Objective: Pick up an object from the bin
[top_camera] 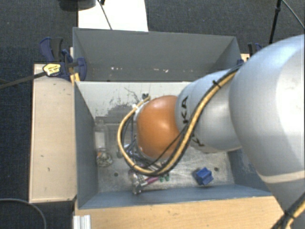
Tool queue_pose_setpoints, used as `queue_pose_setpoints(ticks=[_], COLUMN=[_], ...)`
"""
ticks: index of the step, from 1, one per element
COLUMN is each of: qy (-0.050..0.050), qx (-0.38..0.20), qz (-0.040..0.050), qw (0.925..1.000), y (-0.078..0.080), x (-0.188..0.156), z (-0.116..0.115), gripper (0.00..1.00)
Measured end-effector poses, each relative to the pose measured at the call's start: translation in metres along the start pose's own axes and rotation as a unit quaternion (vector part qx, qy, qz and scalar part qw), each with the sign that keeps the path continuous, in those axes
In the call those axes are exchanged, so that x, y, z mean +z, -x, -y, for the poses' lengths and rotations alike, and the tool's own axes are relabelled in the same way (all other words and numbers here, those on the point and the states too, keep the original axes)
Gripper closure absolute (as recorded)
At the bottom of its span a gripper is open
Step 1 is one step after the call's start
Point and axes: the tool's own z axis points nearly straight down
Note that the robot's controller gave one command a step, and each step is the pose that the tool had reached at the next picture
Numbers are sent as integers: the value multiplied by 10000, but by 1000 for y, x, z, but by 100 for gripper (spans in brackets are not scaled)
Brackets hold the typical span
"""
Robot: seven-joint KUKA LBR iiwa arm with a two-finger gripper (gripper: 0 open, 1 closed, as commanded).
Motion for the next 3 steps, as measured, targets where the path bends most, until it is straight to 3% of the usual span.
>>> queue_pose_setpoints(ticks=[1,2,3], qy=[6,3,7], qx=[17,-608,-586], qz=[-33,12,-36], qw=[10000,9981,9983], y=[-2,15,13], x=[2,-161,-157], z=[-1,3,3], gripper=[100,100,0])
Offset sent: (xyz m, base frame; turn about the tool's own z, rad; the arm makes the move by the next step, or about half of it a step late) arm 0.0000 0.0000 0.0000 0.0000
